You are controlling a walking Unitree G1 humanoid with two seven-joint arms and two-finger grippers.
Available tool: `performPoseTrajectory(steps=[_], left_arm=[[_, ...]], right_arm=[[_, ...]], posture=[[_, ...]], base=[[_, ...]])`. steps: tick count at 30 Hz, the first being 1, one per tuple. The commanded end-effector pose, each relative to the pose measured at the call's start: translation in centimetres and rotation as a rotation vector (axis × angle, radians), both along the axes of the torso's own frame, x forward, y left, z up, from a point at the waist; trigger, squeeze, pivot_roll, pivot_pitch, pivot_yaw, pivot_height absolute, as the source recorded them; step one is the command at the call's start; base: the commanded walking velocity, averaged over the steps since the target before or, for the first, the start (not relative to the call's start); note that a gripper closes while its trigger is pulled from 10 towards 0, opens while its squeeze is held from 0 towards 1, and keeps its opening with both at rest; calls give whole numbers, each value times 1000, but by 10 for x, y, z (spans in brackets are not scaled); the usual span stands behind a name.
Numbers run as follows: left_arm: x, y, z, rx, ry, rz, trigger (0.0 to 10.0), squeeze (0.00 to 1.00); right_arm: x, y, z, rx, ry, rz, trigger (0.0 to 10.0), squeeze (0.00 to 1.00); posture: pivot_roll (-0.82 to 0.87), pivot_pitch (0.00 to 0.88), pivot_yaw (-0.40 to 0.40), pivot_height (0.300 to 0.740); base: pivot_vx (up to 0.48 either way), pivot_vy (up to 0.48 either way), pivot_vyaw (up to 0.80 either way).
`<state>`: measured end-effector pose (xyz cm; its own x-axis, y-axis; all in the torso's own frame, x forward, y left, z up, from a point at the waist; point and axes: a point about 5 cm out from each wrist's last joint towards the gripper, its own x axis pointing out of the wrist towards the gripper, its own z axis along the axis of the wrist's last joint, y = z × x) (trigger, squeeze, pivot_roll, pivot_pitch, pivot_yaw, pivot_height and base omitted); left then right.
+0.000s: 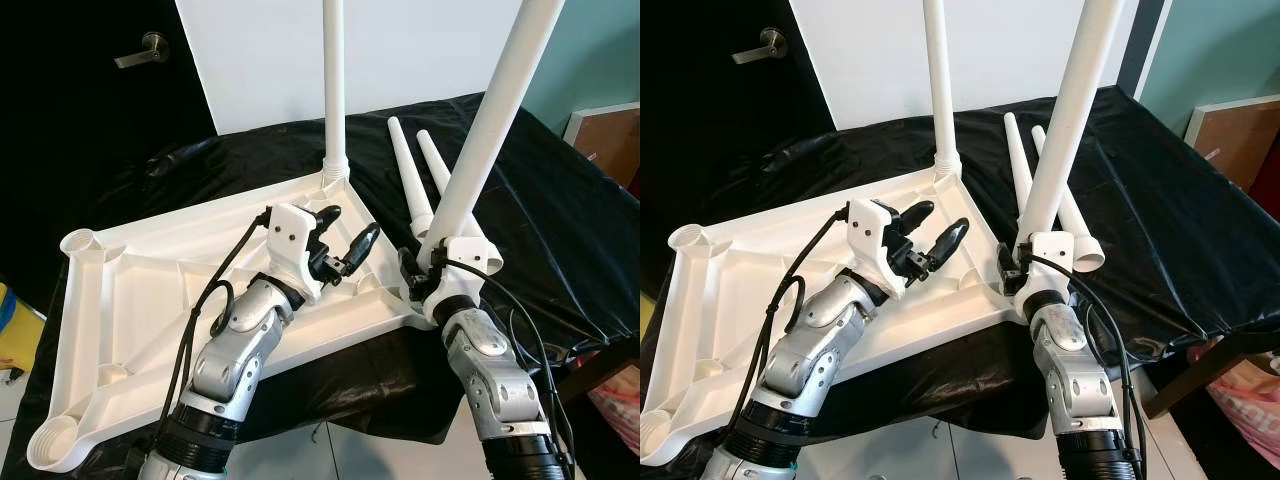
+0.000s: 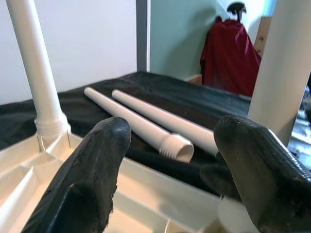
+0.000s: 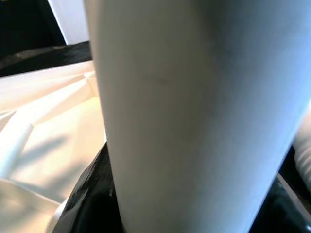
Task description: Building children table
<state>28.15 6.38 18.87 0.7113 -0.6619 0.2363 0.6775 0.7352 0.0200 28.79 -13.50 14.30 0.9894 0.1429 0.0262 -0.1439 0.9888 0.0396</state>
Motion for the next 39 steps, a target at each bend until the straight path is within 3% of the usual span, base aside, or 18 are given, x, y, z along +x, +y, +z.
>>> performPoseTrajectory(steps=[1, 16, 27, 39], left_arm=[[-8, -6, -11, 73, -6, -104, 10000, 0], [-31, -12, -36, 226, 29, -256, 10000, 0], [-33, -18, -31, 205, 45, -281, 10000, 0], [-32, -15, -26, 198, 37, -263, 10000, 0]], right_arm=[[-3, 1, 1, -8, -14, 18, 10000, 0], [-9, -5, -11, -58, 2, 22, 10000, 0], [-10, -6, -16, -103, -68, 65, 10000, 0], [-16, -2, -37, -130, -125, 125, 10000, 0]], posture=[[-171, 41, 45, 740], [-175, 45, 42, 740], [-176, 42, 37, 740], [-158, 37, 32, 740]], base=[[0, 0, 0], [0, 0, 0], [0, 0, 0], [0, 0, 0]])
